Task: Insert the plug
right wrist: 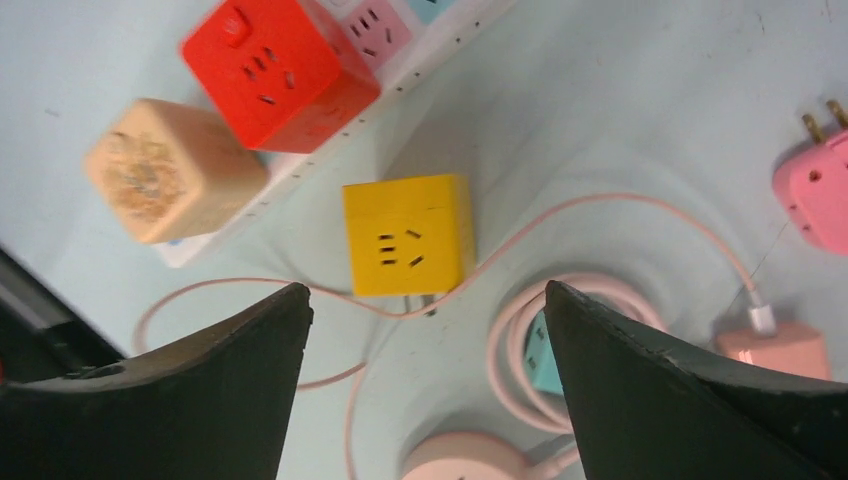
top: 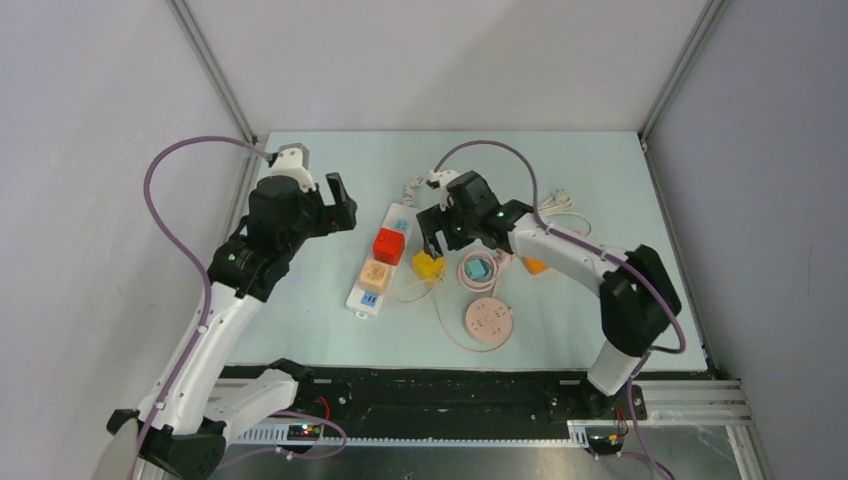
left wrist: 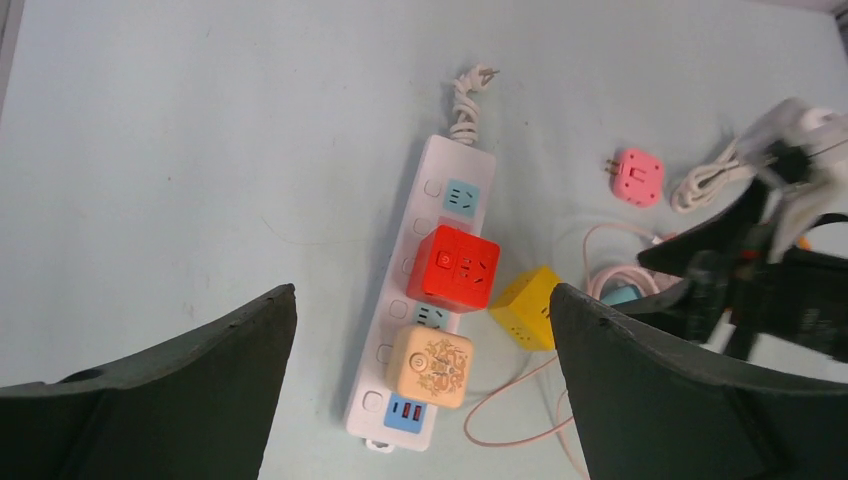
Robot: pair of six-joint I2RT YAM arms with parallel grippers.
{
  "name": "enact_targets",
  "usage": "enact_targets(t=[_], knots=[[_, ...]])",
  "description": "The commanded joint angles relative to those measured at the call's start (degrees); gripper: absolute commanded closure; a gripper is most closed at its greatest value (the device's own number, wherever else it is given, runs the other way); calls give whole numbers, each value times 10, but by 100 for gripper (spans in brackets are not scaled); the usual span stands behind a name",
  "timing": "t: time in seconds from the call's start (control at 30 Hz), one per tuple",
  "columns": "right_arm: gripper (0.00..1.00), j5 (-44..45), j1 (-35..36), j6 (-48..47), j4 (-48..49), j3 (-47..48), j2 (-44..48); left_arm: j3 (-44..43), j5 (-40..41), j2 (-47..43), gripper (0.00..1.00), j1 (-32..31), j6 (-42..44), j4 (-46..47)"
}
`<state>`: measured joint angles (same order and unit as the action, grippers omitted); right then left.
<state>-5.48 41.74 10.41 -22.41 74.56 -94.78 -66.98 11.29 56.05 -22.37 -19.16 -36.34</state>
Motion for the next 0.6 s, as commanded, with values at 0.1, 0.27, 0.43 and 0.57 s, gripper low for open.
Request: enact_targets(t=[0.1, 0.27, 0.43, 0.57], knots=[[3, 23, 33, -148, -10, 66, -100, 32, 3, -42, 0, 36, -68, 7], [4, 15, 37, -166, -38, 112, -161, 47, 3, -61, 0, 52, -74, 10], [7, 32, 48, -182, -38, 118, -192, 58, -23, -66, 0, 57, -51, 11], [11, 35, 48, -176, -47, 113, -201, 62, -40, -64, 0, 57, -42, 12]])
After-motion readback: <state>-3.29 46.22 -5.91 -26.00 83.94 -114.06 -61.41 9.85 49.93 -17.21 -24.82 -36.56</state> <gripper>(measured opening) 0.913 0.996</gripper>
